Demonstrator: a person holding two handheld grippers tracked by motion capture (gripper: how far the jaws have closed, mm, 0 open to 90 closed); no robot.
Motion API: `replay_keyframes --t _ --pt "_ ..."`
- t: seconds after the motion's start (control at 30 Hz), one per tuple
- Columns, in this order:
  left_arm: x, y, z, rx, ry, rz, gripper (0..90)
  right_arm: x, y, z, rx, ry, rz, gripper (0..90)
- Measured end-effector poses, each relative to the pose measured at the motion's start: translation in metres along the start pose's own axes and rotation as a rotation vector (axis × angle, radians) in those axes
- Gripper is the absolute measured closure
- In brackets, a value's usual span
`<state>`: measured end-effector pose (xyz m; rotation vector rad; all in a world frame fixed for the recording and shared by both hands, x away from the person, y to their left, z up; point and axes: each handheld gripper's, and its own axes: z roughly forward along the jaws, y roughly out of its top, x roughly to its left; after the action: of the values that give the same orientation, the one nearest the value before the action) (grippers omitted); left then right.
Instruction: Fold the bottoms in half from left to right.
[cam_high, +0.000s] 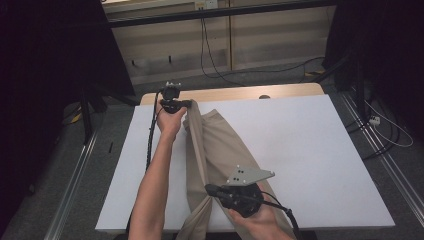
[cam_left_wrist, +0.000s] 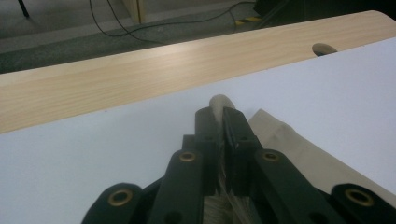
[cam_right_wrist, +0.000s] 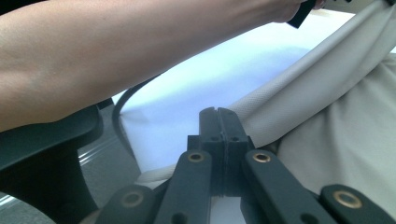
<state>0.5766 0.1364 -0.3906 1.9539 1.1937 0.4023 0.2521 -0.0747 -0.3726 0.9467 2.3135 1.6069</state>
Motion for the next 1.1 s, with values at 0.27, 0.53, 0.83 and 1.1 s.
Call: replay_keyframes --t 0.27,0.53,0.83,1.1 --pt "-0.011 0.000 0.013 0.005 0.000 0.000 85.7 -0.019 -0.012 -0.015 0.007 -0.060 0.022 90.0" --pt "-0.022 0.004 0.032 0.025 0.005 -0.002 85.6 -0.039 -0.034 -0.041 0.031 -0.127 0.066 90.0" --pt "-0.047 0.003 0.055 0.062 -0.005 0.029 85.2 -0.058 -0.051 -0.061 0.063 -0.188 0.091 90.0" --pt "-0.060 -0.001 0.076 0.096 -0.011 0.037 83.6 -0.073 -0.067 -0.071 0.103 -0.215 0.110 90.0"
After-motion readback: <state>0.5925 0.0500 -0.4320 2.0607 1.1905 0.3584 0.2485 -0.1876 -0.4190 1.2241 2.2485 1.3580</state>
